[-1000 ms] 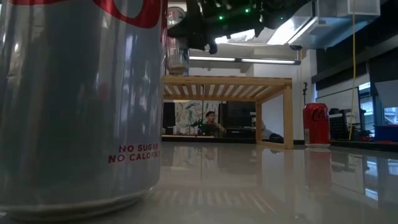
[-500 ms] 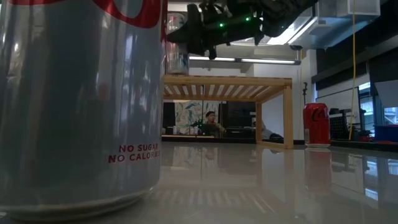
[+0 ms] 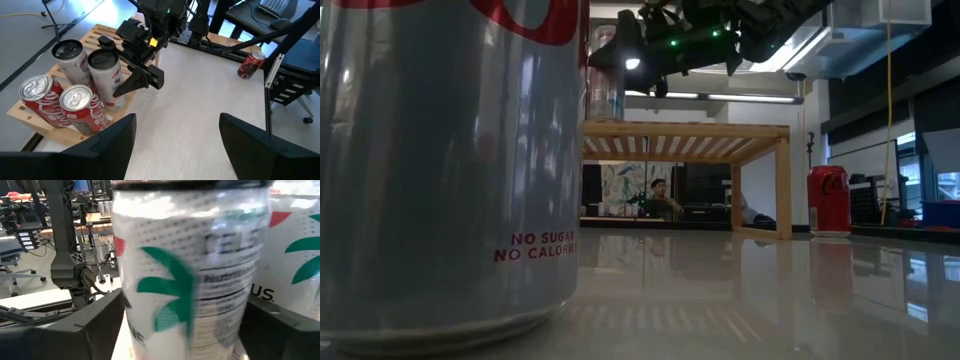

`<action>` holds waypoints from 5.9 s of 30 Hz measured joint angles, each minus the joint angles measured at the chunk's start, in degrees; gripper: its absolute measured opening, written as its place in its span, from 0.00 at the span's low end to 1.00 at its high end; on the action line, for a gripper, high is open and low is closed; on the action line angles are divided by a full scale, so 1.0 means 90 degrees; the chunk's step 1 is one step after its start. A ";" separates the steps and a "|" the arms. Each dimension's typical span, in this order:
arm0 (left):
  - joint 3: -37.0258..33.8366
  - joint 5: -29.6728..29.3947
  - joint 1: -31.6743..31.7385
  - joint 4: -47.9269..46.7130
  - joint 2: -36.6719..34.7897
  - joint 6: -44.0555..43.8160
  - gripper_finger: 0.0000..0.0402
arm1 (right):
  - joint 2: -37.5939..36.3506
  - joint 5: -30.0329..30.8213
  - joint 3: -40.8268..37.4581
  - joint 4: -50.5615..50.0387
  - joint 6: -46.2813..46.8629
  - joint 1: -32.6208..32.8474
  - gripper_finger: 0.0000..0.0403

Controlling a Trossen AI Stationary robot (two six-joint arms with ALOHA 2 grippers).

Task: Place canned beverage on shelf
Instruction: Put the black soda can on the shelf aligned with the black soda can, then put the left white soda can on the shelf

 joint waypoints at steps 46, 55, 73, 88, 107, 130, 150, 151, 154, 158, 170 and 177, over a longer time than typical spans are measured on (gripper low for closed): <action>0.0000 -0.0007 0.0001 0.0037 0.0000 0.0376 0.68 | -0.0438 0.0719 0.2281 -0.2732 -0.1019 -0.0001 0.84; 0.0000 -0.0186 -0.0001 0.0041 0.0005 0.0407 0.68 | -0.0480 0.0736 0.3188 -0.3571 -0.1512 -0.0002 0.84; -0.2004 -0.0232 -0.0456 0.0493 0.0076 -0.1188 0.68 | -0.1747 -0.0464 0.3962 -0.7749 -0.1397 0.0005 0.84; -0.3917 0.2415 -0.1574 0.1173 0.0693 -0.5349 0.68 | -0.4287 -0.0942 0.1705 -0.8592 -0.0617 0.1071 0.84; -0.3917 0.4892 -0.3344 0.1402 0.1797 -1.0221 0.68 | -0.4695 -0.0508 0.0486 -0.8492 -0.0313 0.2391 0.84; -0.4061 0.4410 -0.3947 0.1369 0.1795 -1.1024 0.98 | -0.4696 -0.0396 0.0486 -0.8481 -0.0185 0.2424 0.84; -0.4717 0.4712 -0.4234 0.1360 0.2322 -1.1173 0.98 | -0.4696 -0.0398 0.0486 -0.8347 -0.0096 0.2419 0.84; -0.4787 0.4714 -0.4236 0.1477 0.2323 -1.1169 0.98 | -0.4696 -0.0399 0.0486 -0.8317 -0.0074 0.2419 0.84; -0.5018 0.4765 -0.4287 0.2023 0.2322 -1.1046 0.98 | -0.4696 -0.0434 0.0486 -0.8271 0.0013 0.2419 0.84; -0.5354 0.4996 -0.4327 0.2459 0.2322 -1.0859 0.97 | -0.4696 -0.0449 0.0486 -0.8272 0.0019 0.2419 0.84; -0.5501 0.4884 -0.4236 0.2141 0.2292 -0.9122 0.67 | -0.4693 -0.0232 0.0483 -0.8244 0.0056 0.2419 0.84; -0.5087 0.3907 -0.3346 0.1624 0.1900 -0.7283 0.67 | -0.4691 0.0403 0.0483 -0.8439 0.0518 0.2416 0.84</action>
